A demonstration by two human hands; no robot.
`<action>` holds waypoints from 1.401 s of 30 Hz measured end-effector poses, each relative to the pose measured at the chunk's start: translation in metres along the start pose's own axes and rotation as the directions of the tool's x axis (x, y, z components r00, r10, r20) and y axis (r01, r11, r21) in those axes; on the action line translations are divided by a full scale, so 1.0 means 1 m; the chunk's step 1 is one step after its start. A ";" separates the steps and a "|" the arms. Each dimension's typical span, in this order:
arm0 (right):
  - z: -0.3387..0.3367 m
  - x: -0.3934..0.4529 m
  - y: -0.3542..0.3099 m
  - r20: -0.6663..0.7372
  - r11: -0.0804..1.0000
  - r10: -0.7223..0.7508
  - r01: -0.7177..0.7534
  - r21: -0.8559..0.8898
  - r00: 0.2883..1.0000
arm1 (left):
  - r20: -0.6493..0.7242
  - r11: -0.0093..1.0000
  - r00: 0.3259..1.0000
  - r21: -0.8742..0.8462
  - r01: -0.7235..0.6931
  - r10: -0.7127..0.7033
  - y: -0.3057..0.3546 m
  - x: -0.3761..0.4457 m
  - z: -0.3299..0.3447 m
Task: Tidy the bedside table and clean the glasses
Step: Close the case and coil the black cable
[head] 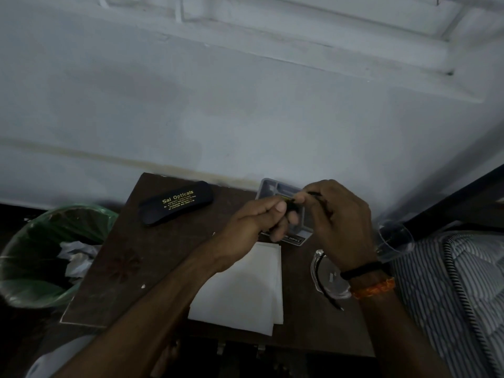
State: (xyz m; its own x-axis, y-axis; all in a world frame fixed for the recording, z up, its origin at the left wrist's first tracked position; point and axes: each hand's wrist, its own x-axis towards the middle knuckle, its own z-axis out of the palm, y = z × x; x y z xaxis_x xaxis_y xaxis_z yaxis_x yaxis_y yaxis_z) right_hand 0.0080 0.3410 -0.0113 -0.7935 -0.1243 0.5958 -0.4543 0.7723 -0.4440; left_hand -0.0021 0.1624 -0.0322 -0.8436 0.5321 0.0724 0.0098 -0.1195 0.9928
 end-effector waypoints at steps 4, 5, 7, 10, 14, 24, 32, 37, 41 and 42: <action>0.016 -0.003 0.005 0.068 0.992 0.110 -0.114 0.050 0.992 | 0.011 0.948 0.996 -0.307 0.086 -0.087 0.003 -0.001 -0.003; 0.019 -0.005 0.006 0.101 0.989 0.134 -0.139 0.047 0.986 | 0.000 0.924 0.995 -0.369 0.097 -0.104 0.004 -0.001 -0.004; 0.025 -0.008 0.007 0.202 0.982 0.178 -0.186 0.018 0.963 | -0.041 0.876 0.991 -0.474 0.091 -0.126 0.006 -0.001 -0.005; 0.028 -0.013 0.002 0.385 0.976 0.212 -0.217 -0.029 0.898 | -0.090 0.846 0.991 -0.531 0.038 -0.101 0.004 0.002 -0.006; 0.022 -0.012 -0.002 0.509 0.972 0.227 -0.221 -0.074 0.830 | -0.171 0.896 0.984 -0.444 -0.032 -0.049 -0.003 0.008 -0.005; 0.007 -0.005 -0.024 0.438 0.998 0.047 -0.030 -0.048 0.898 | -0.283 0.999 0.959 0.044 0.010 0.003 -0.014 0.008 -0.008; -0.002 -0.002 -0.013 0.295 0.998 -0.040 0.050 -0.026 0.955 | -0.104 0.987 0.992 0.135 0.082 -0.068 -0.012 0.005 -0.004; 0.002 -0.003 0.000 0.198 0.999 0.041 -0.036 -0.030 0.979 | -0.016 0.994 0.997 0.082 0.078 -0.077 -0.002 0.003 -0.002; 0.004 -0.006 0.007 0.199 0.993 0.089 -0.104 0.064 0.976 | 0.036 0.989 0.991 0.081 0.125 -0.128 -0.002 0.003 -0.004; 0.006 -0.007 0.008 0.206 0.991 0.087 -0.106 0.086 0.975 | 0.033 0.986 0.990 0.097 0.134 -0.138 -0.002 0.003 -0.004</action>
State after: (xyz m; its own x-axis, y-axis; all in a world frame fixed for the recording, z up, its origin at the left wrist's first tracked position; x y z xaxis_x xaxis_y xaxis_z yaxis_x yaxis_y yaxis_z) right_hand 0.0070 0.3448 -0.0228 -0.8962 -0.1825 0.4043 -0.4007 0.7244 -0.5611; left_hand -0.0070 0.1613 -0.0347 -0.8184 0.5713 -0.0623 -0.0515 0.0350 0.9981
